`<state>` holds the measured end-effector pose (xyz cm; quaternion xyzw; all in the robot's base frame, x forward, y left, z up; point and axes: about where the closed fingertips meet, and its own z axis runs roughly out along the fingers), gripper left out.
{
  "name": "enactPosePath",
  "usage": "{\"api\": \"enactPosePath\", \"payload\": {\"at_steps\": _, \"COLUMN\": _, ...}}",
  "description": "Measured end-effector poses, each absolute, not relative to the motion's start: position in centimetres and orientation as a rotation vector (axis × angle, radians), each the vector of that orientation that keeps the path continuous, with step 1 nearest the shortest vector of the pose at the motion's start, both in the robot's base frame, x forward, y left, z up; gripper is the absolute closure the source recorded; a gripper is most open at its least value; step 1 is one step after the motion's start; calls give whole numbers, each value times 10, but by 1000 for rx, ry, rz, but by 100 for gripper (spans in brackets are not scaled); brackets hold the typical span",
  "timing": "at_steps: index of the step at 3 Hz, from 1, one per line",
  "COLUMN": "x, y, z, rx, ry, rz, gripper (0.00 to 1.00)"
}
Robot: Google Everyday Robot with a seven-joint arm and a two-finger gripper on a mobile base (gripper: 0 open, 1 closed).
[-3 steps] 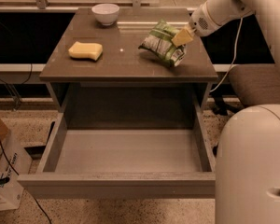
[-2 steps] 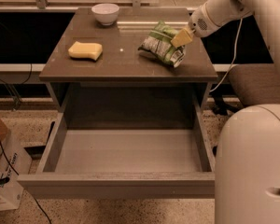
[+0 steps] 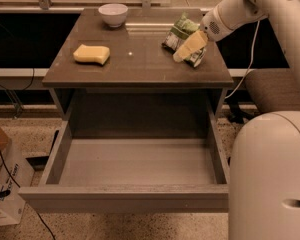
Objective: Pick green jalapeno chip bag from top drawer and place on counter
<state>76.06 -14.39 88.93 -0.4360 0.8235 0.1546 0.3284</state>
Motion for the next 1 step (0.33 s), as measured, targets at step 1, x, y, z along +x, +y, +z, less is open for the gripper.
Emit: {"api": "enactPosePath", "payload": {"at_steps": 1, "x": 761, "y": -144, "z": 889, "rx": -1141, "ry": 2156, "rz": 405, "gripper": 0}}
